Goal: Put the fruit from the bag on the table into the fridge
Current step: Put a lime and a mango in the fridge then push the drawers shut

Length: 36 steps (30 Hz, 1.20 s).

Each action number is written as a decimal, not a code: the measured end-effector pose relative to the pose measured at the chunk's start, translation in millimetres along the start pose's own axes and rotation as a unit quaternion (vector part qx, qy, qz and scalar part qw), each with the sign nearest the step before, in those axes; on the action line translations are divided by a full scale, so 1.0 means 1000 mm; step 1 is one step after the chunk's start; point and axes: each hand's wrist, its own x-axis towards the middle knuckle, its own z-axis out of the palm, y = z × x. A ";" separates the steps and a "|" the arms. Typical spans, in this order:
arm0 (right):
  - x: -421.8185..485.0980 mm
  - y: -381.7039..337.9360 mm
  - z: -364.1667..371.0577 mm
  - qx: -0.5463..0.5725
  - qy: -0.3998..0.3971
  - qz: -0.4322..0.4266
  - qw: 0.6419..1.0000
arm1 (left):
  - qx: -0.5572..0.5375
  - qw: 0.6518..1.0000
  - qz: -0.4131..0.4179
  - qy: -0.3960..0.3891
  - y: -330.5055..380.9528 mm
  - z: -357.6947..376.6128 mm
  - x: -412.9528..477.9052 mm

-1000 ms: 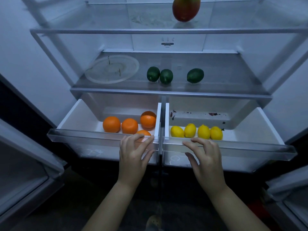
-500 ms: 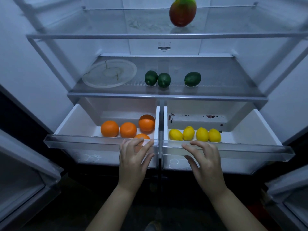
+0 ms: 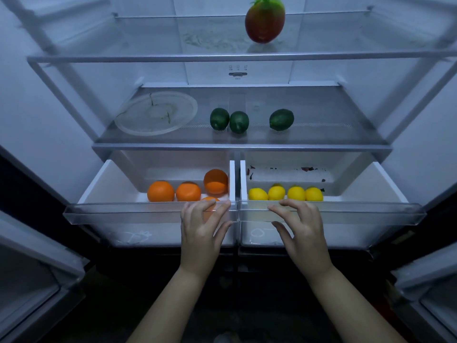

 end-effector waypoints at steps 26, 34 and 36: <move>0.051 0.028 0.025 -0.026 0.007 -0.002 1.000 | -0.010 0.999 0.033 0.008 -0.037 0.032 0.061; 0.069 0.036 0.035 -0.031 0.008 -0.001 0.999 | -0.009 0.999 0.034 0.012 -0.047 0.046 0.077; 0.072 0.038 0.037 -0.033 0.008 0.001 0.999 | -0.008 0.999 0.038 0.015 -0.049 0.049 0.082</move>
